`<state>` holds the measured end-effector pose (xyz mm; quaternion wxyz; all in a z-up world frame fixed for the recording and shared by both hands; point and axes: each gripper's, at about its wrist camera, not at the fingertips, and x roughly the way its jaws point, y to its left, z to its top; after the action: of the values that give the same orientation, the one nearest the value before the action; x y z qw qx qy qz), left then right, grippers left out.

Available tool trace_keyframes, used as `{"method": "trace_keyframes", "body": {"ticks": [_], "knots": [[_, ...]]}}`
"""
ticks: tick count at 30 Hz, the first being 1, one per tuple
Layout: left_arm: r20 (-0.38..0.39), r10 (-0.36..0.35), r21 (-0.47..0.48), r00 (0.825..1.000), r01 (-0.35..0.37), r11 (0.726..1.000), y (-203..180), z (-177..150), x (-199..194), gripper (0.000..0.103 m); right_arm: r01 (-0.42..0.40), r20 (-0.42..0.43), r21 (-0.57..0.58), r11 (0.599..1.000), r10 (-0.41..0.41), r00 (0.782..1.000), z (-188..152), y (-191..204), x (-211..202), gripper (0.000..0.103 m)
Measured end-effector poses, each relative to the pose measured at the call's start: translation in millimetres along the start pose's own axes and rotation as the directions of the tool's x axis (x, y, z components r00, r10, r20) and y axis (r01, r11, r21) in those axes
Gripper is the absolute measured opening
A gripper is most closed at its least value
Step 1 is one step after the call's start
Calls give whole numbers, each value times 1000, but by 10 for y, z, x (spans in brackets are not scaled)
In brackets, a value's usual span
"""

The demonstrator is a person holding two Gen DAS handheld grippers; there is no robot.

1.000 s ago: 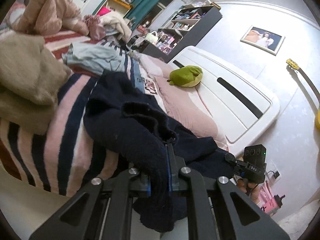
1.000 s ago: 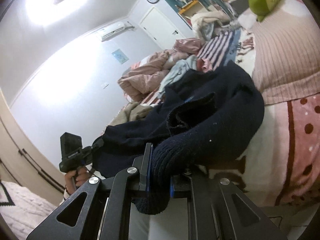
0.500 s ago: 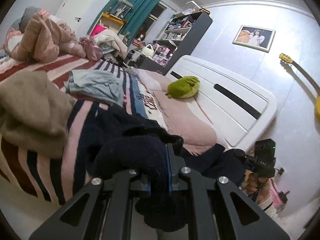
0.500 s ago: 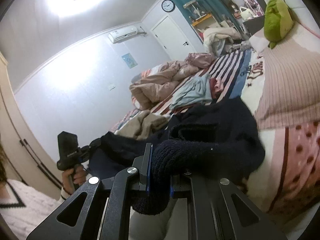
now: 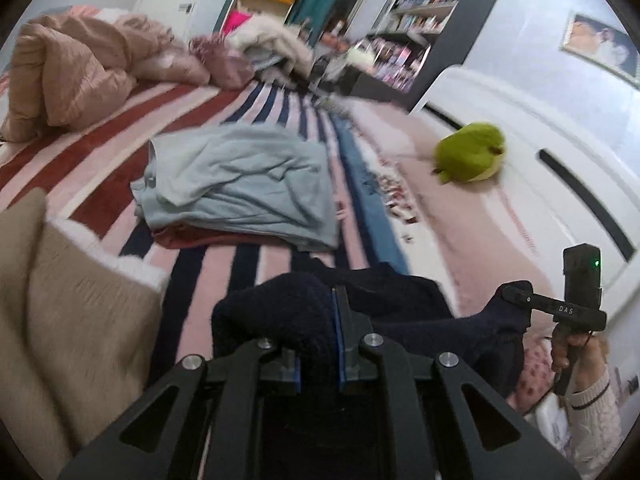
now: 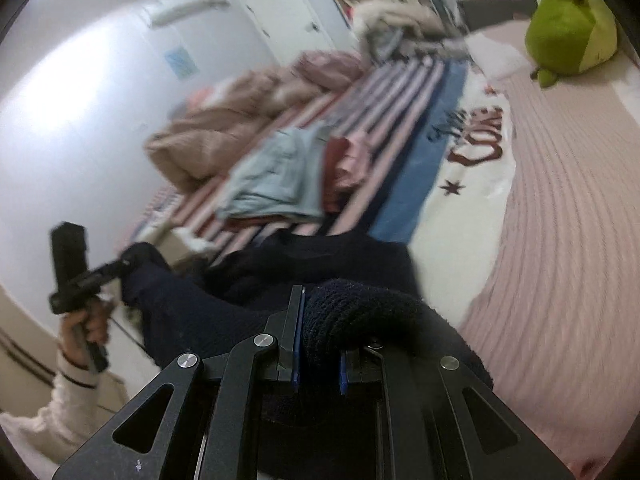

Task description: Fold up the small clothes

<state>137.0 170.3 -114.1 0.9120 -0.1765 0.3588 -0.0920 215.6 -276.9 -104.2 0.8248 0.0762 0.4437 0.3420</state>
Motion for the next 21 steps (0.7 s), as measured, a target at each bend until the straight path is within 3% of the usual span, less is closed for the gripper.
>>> {"method": "trace_keyframes", "body": {"ticks": [3,4,5,6,8,10,12,13,15,16,17,18,19,21], "knots": [[-86,10,-22,996,-11,1000,125,99,412,14,40,-76,37,998,-37,996,124,-230,368,11],[-120,1,-31,993,-5,999,163,106,530,22,42,-102,57,997,-36,994,147,-298,471,11],[-150,-13,-42,989,6,999,188,107,607,35,32,-130,80,996,-22,991,144,-361,548,20],[-174,-46,-53,984,37,998,214,91,641,41,19,-150,94,995,-5,989,121,-400,589,31],[-173,-98,-47,980,91,995,206,49,556,59,2,-175,79,997,11,985,65,-397,575,46],[-152,-105,4,983,106,994,172,21,367,64,10,-171,48,999,-2,985,21,-365,459,53],[-135,-102,60,986,111,992,122,-13,164,65,54,-134,7,999,-52,990,-12,-294,246,68],[-132,-120,81,984,131,988,87,-34,52,65,60,-112,-11,998,-61,992,-20,-253,164,69],[-139,-155,108,978,171,979,20,-74,-56,65,22,-72,-43,999,-25,997,-45,-133,2,68],[-150,-168,128,974,187,974,-42,-114,-77,57,-12,-65,-54,998,8,998,-66,-75,-46,66],[-161,-168,150,973,192,970,-112,-153,-68,44,-54,-58,-60,997,51,997,-102,-9,-65,60],[-174,-159,174,972,189,967,-188,-197,-22,39,-75,-60,-61,995,71,996,-128,32,-43,51],[-192,-148,181,970,183,966,-250,-239,85,37,-79,-79,-67,995,74,994,-163,76,43,46],[-215,-144,155,966,179,971,-285,-270,279,37,-49,-131,-84,995,38,991,-199,112,264,25]]}}
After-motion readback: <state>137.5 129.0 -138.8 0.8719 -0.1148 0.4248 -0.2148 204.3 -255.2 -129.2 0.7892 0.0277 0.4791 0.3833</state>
